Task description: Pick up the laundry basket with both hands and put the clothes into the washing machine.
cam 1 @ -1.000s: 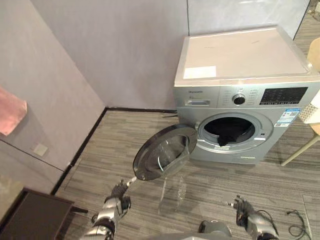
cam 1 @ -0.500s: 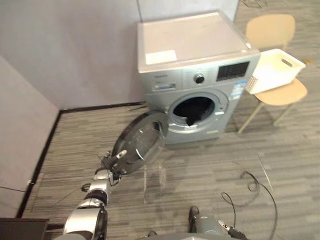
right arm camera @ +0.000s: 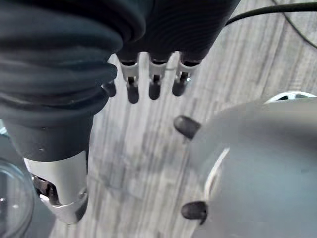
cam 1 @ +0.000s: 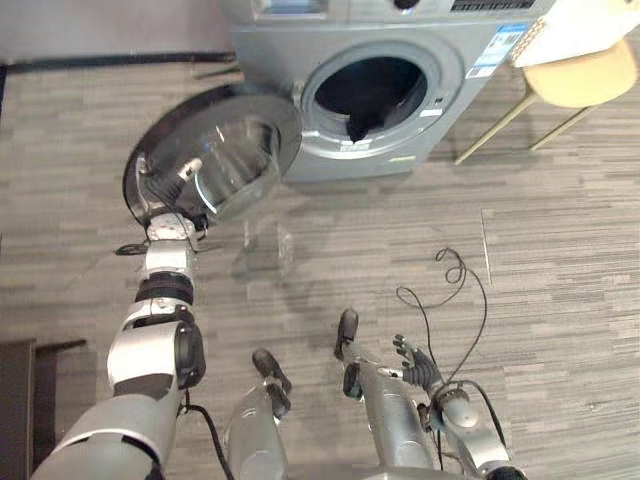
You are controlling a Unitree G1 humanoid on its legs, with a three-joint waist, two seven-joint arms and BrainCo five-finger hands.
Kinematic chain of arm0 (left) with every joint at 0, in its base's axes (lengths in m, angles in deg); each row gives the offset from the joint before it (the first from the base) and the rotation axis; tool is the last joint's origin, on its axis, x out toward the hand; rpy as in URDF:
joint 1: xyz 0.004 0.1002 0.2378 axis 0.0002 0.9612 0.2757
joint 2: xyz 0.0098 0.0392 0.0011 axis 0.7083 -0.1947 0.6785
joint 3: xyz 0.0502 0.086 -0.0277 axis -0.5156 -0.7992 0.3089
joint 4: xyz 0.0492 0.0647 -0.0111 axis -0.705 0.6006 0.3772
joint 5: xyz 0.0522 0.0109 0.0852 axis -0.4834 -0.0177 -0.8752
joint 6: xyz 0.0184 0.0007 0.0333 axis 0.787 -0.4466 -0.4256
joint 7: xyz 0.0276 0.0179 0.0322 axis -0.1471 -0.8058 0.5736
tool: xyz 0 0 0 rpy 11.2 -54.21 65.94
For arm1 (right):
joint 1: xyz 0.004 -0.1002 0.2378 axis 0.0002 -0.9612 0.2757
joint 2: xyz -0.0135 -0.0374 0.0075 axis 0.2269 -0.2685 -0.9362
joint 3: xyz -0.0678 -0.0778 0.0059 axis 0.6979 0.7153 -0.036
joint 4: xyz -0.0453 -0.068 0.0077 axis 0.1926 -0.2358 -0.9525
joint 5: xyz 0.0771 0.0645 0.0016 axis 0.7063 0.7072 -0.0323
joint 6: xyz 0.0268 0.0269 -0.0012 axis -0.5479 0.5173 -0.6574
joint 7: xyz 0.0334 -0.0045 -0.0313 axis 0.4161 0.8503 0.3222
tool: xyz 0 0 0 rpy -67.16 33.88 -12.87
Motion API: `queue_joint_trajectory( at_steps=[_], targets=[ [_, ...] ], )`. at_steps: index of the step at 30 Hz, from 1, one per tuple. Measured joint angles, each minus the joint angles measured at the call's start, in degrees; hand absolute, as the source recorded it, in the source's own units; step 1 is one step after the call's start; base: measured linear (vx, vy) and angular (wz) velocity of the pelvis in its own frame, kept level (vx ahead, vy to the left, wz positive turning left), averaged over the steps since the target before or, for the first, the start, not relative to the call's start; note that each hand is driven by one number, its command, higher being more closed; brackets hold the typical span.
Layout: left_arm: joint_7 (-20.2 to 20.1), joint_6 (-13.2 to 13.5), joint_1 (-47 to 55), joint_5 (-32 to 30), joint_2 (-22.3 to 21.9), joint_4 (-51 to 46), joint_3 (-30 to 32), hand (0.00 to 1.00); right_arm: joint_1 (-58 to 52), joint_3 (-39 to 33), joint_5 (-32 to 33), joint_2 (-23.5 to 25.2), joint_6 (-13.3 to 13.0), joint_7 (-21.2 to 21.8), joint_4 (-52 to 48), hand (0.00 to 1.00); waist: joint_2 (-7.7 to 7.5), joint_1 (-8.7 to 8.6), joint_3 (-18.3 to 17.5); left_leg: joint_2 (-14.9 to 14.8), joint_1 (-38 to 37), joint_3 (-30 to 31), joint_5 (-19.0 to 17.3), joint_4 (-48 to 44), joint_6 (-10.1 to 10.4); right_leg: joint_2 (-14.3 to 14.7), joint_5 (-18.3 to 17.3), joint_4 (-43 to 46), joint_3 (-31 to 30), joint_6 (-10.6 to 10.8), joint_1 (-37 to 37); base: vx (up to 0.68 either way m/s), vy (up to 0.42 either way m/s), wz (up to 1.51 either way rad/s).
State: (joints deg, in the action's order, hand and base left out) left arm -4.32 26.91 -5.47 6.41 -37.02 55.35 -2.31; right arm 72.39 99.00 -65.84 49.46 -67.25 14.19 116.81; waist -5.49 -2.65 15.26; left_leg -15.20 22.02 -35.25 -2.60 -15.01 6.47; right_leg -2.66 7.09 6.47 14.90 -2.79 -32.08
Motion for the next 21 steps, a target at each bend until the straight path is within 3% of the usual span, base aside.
queue_joint_trajectory(
  at_steps=[6, 10, 17, 21],
  targets=[
    [-0.27, 2.16, -0.52, 12.45, -7.15, 0.77, 1.34, 0.0, 0.05, -0.12, -2.62, -0.87, 1.22, 0.96, -0.76, 0.0, 0.04, 0.16, -0.05, 0.67, -3.0, 0.5, 0.17, 1.12, -0.19, -0.61, 0.67, -2.04, 1.58, -0.45, 4.63, 0.07, 0.045, 0.16],
    [0.07, 3.31, 0.88, 14.69, -10.8, 1.29, -3.35, 0.0, 1.88, -0.22, -5.98, -0.48, 1.48, 0.44, 3.2, 0.0, 0.01, 0.34, -0.59, 2.96, -5.58, 0.55, 0.53, 2.88, -0.86, -2.25, 1.59, -3.8, 2.2, 0.86, 7.6, 0.05, 0.122, 0.18],
    [0.47, 2.25, 10.71, 21.37, -16.9, 2.66, -17.8, 0.0, 5.75, 0.4, -10.15, 5.62, 2.19, -0.58, 13.48, 0.0, 0.37, 0.53, -6.03, 6.61, -14.7, -1.74, -0.87, 5.31, -3.08, -4.73, 2.71, -5.66, 0.79, 2.93, 15.88, 0.06, 0.176, -0.05],
    [0.65, 1.22, 14.19, 23.65, -18.46, 2.39, -36.18, 0.0, 7.47, 0.35, -10.39, 7.56, 2.45, -0.6, 19.26, 0.0, 0.58, 0.73, -6.81, 10.25, -18.03, -1.82, -1.61, 7.8, -4.25, -7.53, 3.23, -6.27, 0.66, 5.56, 18.74, -0.02, 0.156, 0.11]
  ],
)
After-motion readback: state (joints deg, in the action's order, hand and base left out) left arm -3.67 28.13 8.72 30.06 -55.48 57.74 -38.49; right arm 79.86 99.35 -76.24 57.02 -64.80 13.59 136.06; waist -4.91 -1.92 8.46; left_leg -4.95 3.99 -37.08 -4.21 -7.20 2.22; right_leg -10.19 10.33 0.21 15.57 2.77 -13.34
